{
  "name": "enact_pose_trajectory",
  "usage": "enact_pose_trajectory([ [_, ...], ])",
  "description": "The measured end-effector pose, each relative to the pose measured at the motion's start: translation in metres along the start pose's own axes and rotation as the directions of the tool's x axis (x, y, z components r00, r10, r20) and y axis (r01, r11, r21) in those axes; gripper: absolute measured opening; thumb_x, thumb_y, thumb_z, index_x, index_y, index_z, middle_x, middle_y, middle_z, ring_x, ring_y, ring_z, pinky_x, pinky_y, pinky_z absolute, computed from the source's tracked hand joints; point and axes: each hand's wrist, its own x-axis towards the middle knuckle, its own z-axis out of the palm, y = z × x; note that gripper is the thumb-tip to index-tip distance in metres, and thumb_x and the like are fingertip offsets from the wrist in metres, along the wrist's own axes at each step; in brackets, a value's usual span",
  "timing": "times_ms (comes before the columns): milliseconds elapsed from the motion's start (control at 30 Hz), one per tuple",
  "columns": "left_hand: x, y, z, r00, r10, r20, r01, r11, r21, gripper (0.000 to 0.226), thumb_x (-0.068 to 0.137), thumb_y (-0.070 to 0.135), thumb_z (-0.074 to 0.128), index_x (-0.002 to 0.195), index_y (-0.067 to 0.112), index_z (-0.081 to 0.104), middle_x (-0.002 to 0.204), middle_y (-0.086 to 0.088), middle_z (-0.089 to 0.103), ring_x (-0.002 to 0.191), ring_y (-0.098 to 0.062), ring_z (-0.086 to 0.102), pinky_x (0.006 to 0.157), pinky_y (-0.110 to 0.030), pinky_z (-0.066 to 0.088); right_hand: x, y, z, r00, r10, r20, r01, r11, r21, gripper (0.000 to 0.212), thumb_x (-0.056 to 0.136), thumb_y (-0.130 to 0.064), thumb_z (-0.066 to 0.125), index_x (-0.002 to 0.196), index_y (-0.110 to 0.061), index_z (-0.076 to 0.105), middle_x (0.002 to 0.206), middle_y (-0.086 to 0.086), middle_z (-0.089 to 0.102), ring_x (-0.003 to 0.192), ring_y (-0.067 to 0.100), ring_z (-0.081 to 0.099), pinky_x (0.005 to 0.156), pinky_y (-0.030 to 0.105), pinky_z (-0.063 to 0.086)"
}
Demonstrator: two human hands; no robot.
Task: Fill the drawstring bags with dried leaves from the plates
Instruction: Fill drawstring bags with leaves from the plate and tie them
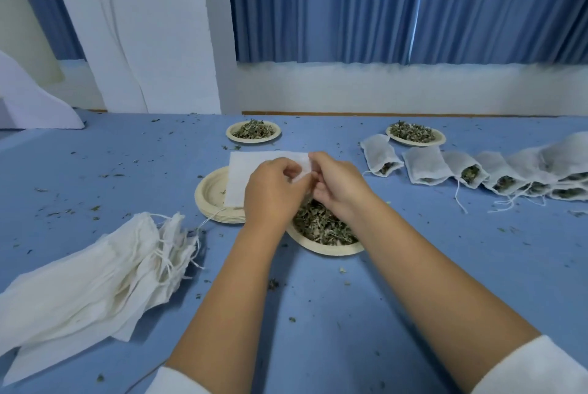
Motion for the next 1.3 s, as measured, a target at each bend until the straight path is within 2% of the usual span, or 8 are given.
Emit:
enact_pose_trajectory([
  [233, -0.003, -0.007, -0.004, 0.998, -0.054, 0.038, 0.059, 0.986, -0.156, 0.011, 0.085, 0.024, 0.070, 0.083, 0.033, 0.077, 0.078, 0.020, 0.072, 0.075, 0.008, 0.064, 0.064, -0.007, 0.044, -0.003, 0.011, -0.007, 0.993, -0.100, 0.056, 0.108, 0.980, -0.165, 0.012, 0.089, -0.007, 0.064, 0.086, 0.003, 0.070, 0.067, 0.009, 0.069, 0.054, 0.011, 0.066, 0.053, 0.017, 0.051],
  [467, -0.004, -0.005, -0.005, 0.985, -0.090, -0.150, 0.069, 0.987, -0.143, 0.013, 0.086, 0.016, 0.061, 0.079, 0.021, 0.071, 0.077, 0.010, 0.071, 0.075, -0.013, 0.067, 0.072, -0.029, 0.051, 0.002, 0.005, -0.024, 0.983, -0.180, 0.036, 0.180, 0.910, -0.374, 0.008, 0.089, -0.009, 0.065, 0.084, -0.006, 0.070, 0.078, 0.008, 0.070, 0.064, 0.012, 0.068, 0.061, 0.020, 0.056],
  [633, -0.003, -0.008, -0.006, 0.964, 0.115, -0.241, -0.084, 0.987, 0.138, 0.016, 0.090, 0.019, 0.059, 0.082, 0.017, 0.072, 0.081, 0.004, 0.068, 0.076, -0.015, 0.059, 0.062, -0.026, 0.033, 0.002, 0.008, -0.029, 0.909, -0.392, 0.144, 0.375, 0.614, -0.695, 0.009, 0.086, -0.023, 0.071, 0.077, -0.019, 0.071, 0.072, -0.004, 0.070, 0.056, -0.003, 0.056, 0.054, 0.006, 0.041],
  [700, -0.001, -0.011, -0.007, 0.966, 0.150, -0.212, -0.099, 0.968, 0.231, 0.021, 0.092, 0.020, 0.056, 0.083, 0.014, 0.074, 0.084, -0.003, 0.067, 0.077, -0.020, 0.058, 0.060, -0.029, 0.029, 0.001, -0.001, -0.037, 0.866, -0.465, 0.185, 0.417, 0.465, -0.781, 0.009, 0.088, -0.027, 0.068, 0.082, -0.022, 0.071, 0.081, -0.002, 0.070, 0.067, 0.000, 0.057, 0.059, 0.013, 0.041],
  [800, 0.001, -0.010, -0.004, 0.983, 0.144, -0.115, -0.098, 0.938, 0.333, 0.024, 0.095, 0.022, 0.053, 0.088, 0.015, 0.076, 0.092, -0.007, 0.065, 0.080, -0.025, 0.059, 0.060, -0.033, 0.034, 0.001, -0.011, -0.056, 0.918, -0.279, 0.281, 0.340, 0.193, -0.920, 0.037, 0.083, -0.046, 0.069, 0.116, -0.030, 0.065, 0.115, -0.004, 0.062, 0.104, 0.012, 0.057, 0.081, 0.029, 0.044],
  [900, 0.002, -0.006, 0.002, 0.994, 0.108, -0.032, -0.089, 0.928, 0.363, 0.025, 0.095, 0.023, 0.053, 0.097, 0.015, 0.076, 0.101, -0.008, 0.065, 0.088, -0.026, 0.060, 0.066, -0.033, 0.044, -0.003, -0.005, -0.059, 0.946, -0.058, 0.319, 0.324, 0.124, -0.938, 0.067, 0.073, -0.054, 0.077, 0.133, -0.032, 0.055, 0.136, -0.003, 0.054, 0.124, 0.017, 0.050, 0.101, 0.036, 0.043],
  [1167, 0.005, -0.007, 0.004, 0.997, 0.071, -0.008, -0.064, 0.930, 0.361, 0.025, 0.097, 0.022, 0.050, 0.100, 0.013, 0.072, 0.101, -0.008, 0.067, 0.084, -0.027, 0.060, 0.070, -0.038, 0.047, -0.001, 0.006, -0.053, 0.919, -0.119, 0.375, 0.380, 0.021, -0.925, 0.039, 0.085, -0.029, 0.073, 0.121, -0.020, 0.064, 0.115, 0.003, 0.063, 0.100, 0.020, 0.057, 0.073, 0.026, 0.038],
  [1300, 0.006, -0.011, 0.001, 0.998, 0.054, -0.036, -0.037, 0.933, 0.358, 0.025, 0.098, 0.023, 0.049, 0.104, 0.016, 0.072, 0.104, -0.006, 0.067, 0.087, -0.028, 0.061, 0.069, -0.041, 0.050, -0.001, 0.002, -0.056, 0.910, -0.171, 0.378, 0.399, 0.112, -0.910, 0.024, 0.083, -0.024, 0.074, 0.106, -0.018, 0.071, 0.102, 0.004, 0.066, 0.081, 0.018, 0.059, 0.067, 0.030, 0.046],
])
